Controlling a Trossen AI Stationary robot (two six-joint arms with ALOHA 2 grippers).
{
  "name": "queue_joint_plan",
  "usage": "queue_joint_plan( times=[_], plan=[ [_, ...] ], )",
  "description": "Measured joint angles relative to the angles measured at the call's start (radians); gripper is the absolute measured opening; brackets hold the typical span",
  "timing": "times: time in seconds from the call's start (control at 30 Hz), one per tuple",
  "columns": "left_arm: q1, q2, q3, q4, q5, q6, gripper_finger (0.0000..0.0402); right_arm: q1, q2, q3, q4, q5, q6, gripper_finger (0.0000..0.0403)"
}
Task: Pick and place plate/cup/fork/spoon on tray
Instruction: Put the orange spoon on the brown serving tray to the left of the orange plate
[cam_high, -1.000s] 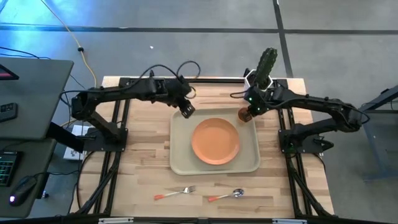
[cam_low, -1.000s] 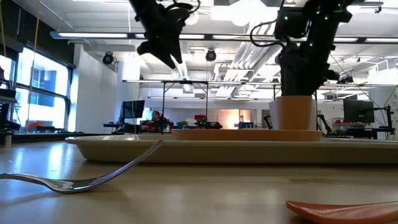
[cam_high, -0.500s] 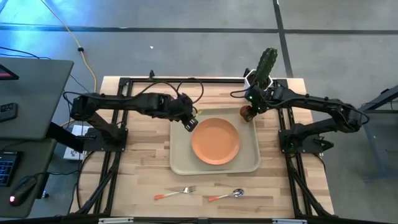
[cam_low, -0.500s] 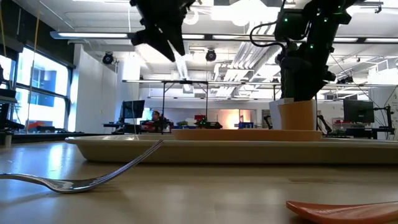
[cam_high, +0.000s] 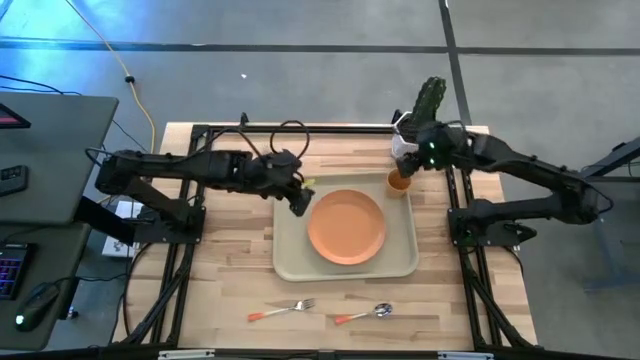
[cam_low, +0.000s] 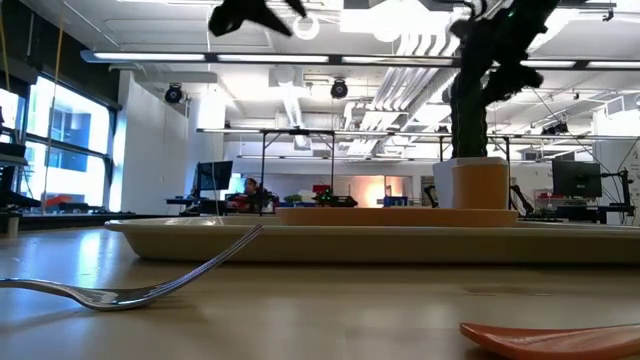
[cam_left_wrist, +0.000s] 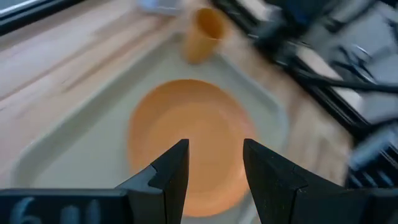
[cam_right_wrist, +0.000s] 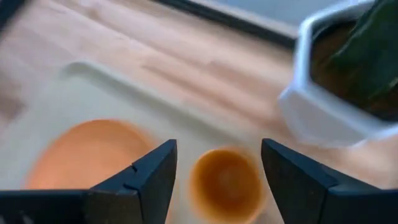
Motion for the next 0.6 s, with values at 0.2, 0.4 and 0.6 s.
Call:
queue_joint_plan(
  times=[0.2, 0.4, 0.6],
  plan=[
    [-0.002, -0.002, 0.0, 0.006, 0.061, 0.148, 0.014, 0.321, -0.124, -0.144, 0.103, 0.061, 0.366, 0.0222],
    [0.018, -0.055, -0.001, -0.14, 0.271, 0.315, 0.014, 0.617, -0.048, -0.188, 0.147, 0.153, 0.62, 0.021],
    [-0.003, -0.107, 0.0, -0.185, 0.339, 0.413, 0.014, 0.879, 0.132, -0.188, 0.217, 0.081, 0.893, 0.0193]
  ],
)
